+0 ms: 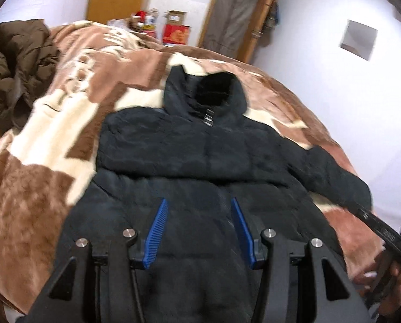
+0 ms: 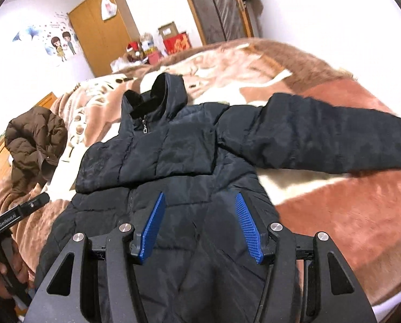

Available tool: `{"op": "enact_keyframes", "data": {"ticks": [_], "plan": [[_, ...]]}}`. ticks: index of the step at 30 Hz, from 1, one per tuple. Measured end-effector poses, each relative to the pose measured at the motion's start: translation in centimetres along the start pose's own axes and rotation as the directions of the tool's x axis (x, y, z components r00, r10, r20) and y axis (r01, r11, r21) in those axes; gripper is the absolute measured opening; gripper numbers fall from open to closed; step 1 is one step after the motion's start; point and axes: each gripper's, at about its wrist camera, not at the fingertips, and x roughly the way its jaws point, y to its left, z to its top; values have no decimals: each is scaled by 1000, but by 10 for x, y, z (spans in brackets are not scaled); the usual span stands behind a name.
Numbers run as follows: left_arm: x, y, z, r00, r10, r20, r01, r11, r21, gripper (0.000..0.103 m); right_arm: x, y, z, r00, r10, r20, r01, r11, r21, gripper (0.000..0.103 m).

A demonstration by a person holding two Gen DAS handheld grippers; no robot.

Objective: Fold large clothes
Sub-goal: 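Move the right gripper to the other sleeve's cuff, then grasp the other sleeve cuff with the right gripper and fold it across the chest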

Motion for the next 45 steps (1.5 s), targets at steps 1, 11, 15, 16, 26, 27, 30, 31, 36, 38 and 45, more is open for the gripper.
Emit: {"op": "enact_keyframes", "data": {"ticks": [1,11,15,16,26,27,30,31,36,38,45], "plan": [[-3,-6,-6,1000,-14,-10,14,1000,16,51,-3,-3,-4,1000,-2,-9,2,1000,1,55],[-6,-45,-24,999,-23,-31,26,996,85,51,-18,-41,-17,993,-118,-30,119,992,32,55],[-5,-48,-23,1000,-6,-12,7,995,96,51,-16,-52,-16,987,-160,-24,161,987,27,55],[-4,-48,-22,1000,5,-6,-5,995,98,51,-15,-56,-16,985,-169,-21,170,985,37,55],[29,-29,-10,998,36,-44,-33,998,61,51,10,-123,-1,975,-216,-56,223,958,182,55],[33,-28,-9,998,42,-46,-39,997,64,51,16,-138,1,974,-217,-71,228,949,217,55],[46,-23,-1,996,61,-58,-58,996,65,51,26,-166,6,970,-228,-88,244,927,283,55],[51,-21,3,995,75,-59,-71,995,69,51,30,-178,9,967,-234,-96,253,917,307,56],[77,-9,21,992,114,-63,-108,991,81,51,47,-221,15,967,-230,-112,256,880,400,56],[89,-5,28,990,122,-66,-116,990,85,51,53,-234,15,967,-226,-118,255,866,430,57],[125,2,39,986,138,-95,-130,988,89,51,70,-276,21,977,-200,-80,211,814,541,57]]}}
